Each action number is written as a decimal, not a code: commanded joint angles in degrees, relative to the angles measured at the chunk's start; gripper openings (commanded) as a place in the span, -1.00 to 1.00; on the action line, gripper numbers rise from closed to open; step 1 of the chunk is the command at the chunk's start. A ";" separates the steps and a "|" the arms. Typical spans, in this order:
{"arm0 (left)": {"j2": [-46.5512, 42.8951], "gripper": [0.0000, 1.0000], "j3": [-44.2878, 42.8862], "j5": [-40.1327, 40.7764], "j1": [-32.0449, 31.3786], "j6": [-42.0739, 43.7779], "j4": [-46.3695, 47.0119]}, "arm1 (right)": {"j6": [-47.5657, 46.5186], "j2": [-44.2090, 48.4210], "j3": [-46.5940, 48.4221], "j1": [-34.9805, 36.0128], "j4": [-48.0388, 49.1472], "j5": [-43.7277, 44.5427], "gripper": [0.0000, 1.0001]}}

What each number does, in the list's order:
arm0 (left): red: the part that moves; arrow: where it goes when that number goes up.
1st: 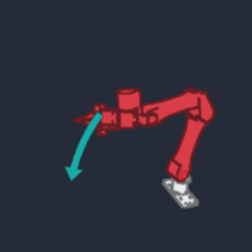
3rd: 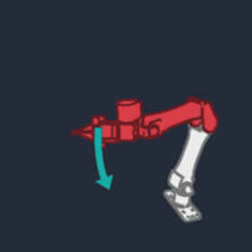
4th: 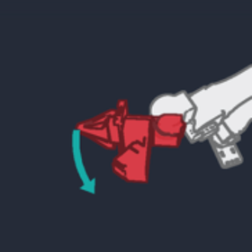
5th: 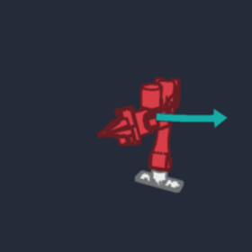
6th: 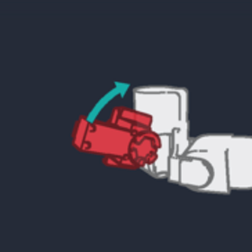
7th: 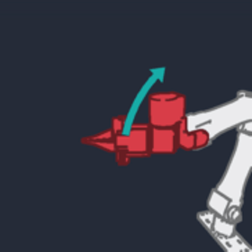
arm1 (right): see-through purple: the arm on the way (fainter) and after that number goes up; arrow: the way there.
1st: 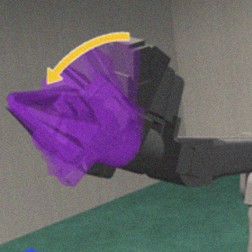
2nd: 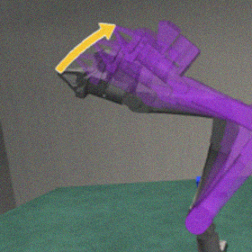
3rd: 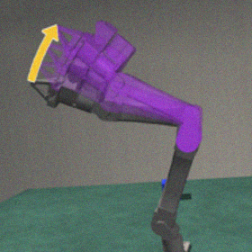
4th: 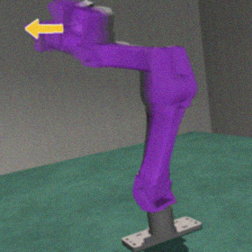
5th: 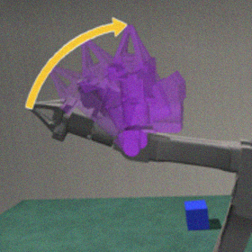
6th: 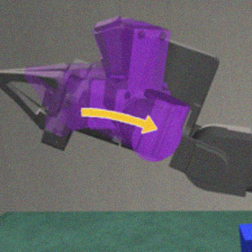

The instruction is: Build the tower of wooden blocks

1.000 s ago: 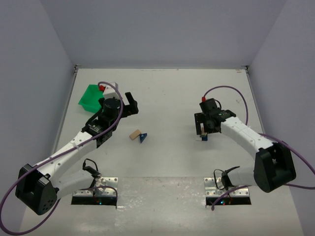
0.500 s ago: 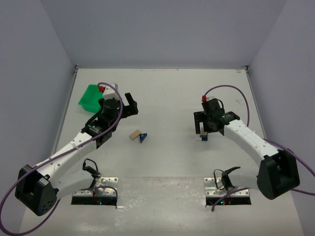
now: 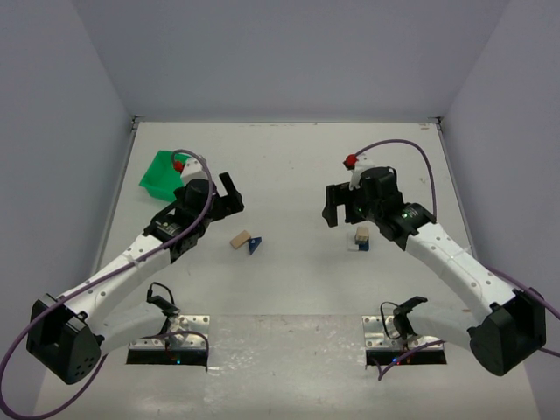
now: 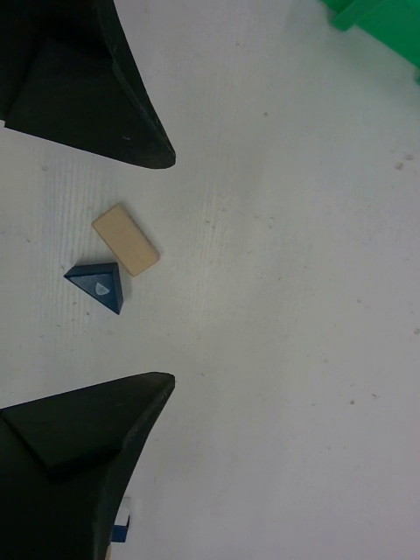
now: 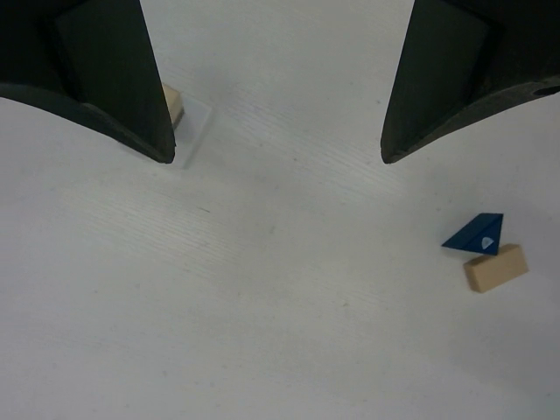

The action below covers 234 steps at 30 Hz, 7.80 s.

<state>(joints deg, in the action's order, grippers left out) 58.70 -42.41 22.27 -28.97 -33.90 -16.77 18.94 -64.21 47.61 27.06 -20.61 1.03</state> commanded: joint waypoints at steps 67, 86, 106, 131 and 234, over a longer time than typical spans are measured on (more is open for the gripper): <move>28.60 -0.84 -3.82 -6.49 -3.55 6.58 -4.37 | -4.17 -2.18 -6.97 0.49 6.33 -0.56 0.97; 4.91 -1.00 -2.93 -18.03 -3.97 3.75 0.65 | -1.59 6.77 -9.17 0.52 9.26 -6.00 0.97; 4.88 -1.00 -1.01 -55.86 -10.19 42.04 18.53 | -48.65 8.59 1.65 0.50 -1.67 -50.32 0.97; 10.82 -1.00 -7.62 -56.54 -12.51 50.51 11.80 | -64.82 -9.52 14.97 1.24 -11.86 -54.40 0.54; 12.06 1.00 -0.83 -19.02 -13.13 39.09 32.08 | -117.98 -19.31 -9.11 -51.50 -27.75 -86.39 -0.85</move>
<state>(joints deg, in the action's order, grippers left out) 71.05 -40.93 3.75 -41.82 4.49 12.86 -99.45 -82.22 37.71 -24.56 -50.94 -83.22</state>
